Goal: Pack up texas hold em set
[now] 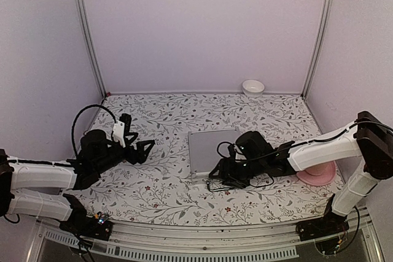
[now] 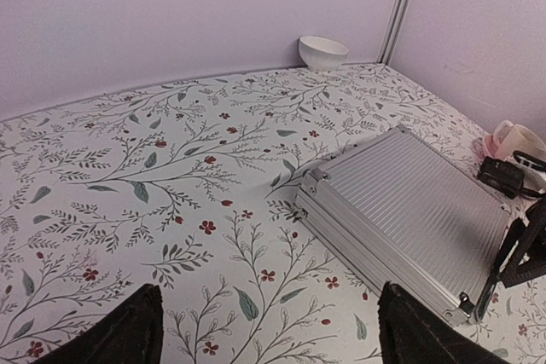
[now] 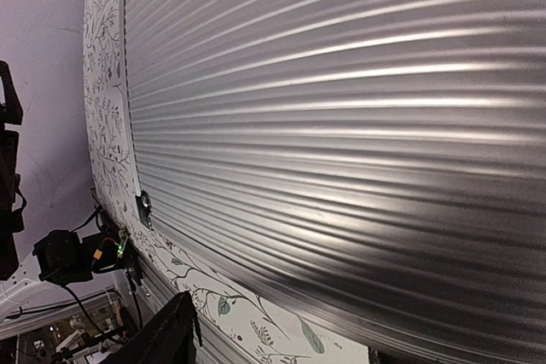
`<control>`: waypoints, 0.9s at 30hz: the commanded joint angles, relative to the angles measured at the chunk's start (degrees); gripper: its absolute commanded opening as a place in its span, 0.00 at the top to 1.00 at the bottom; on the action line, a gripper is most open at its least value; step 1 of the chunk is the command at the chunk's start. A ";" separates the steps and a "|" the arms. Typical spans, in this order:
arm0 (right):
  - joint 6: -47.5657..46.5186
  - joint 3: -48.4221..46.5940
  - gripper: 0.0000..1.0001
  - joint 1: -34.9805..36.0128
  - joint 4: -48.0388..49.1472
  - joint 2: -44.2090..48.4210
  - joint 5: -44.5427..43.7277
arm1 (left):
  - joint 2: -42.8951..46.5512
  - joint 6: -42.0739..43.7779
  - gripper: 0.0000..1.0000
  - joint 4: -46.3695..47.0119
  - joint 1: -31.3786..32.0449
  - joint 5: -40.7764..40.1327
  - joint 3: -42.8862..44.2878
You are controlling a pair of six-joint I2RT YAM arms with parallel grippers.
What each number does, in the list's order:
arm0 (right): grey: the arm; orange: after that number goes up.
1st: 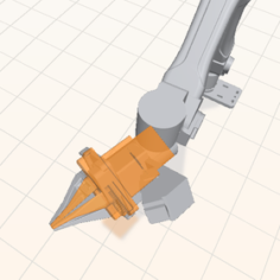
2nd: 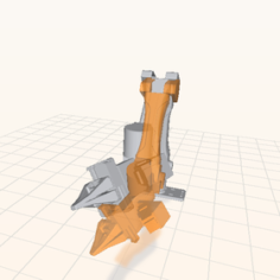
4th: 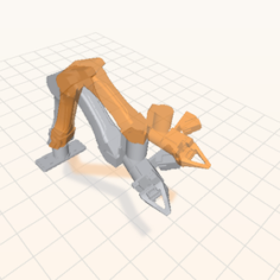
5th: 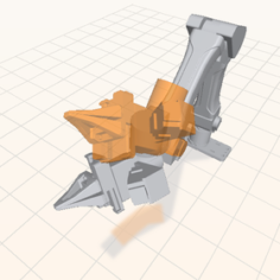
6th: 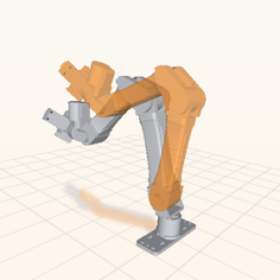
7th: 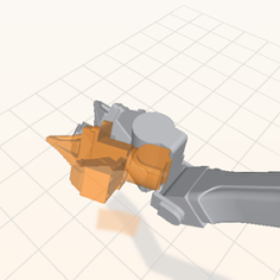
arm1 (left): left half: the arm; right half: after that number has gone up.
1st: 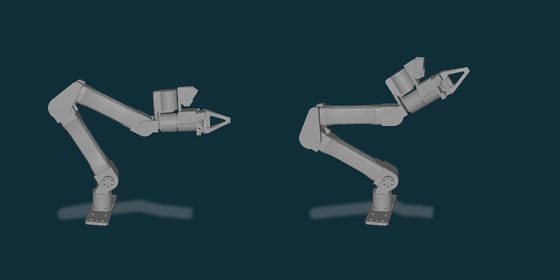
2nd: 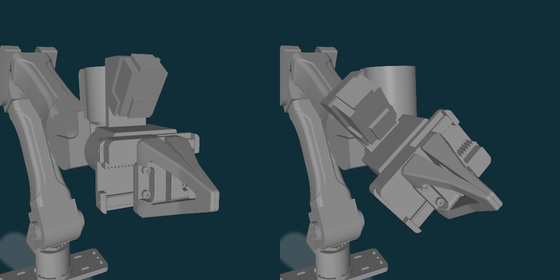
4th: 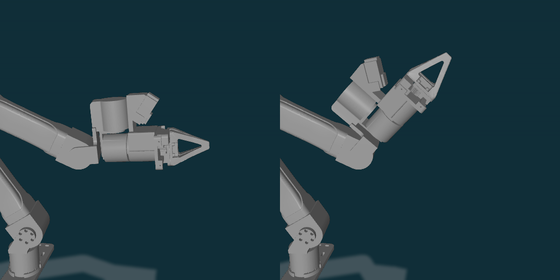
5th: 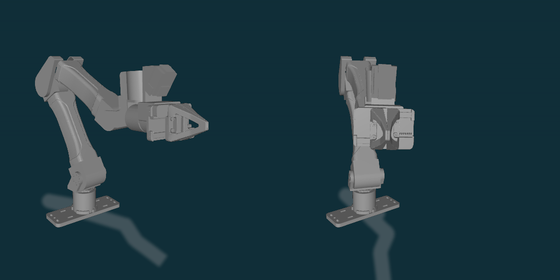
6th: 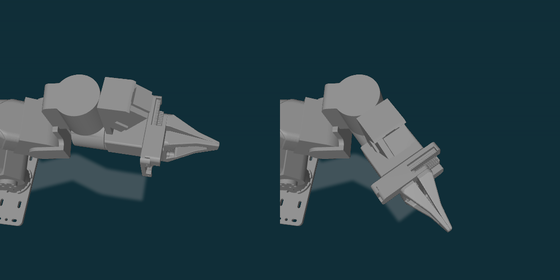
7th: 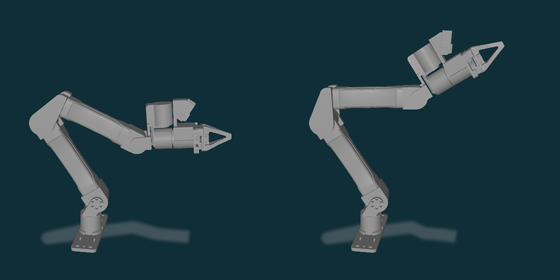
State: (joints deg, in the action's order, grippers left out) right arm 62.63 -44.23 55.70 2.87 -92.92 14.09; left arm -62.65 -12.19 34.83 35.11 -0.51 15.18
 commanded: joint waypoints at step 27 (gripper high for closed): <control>1.41 0.27 0.34 -0.31 6.09 0.36 0.64 | -0.23 0.58 0.13 -0.21 -0.22 0.29 1.28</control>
State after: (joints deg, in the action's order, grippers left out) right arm 64.31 -43.81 55.70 7.03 -91.81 15.49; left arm -62.65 -12.16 34.83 35.11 -0.51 15.18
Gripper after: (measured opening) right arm 0.664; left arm 0.872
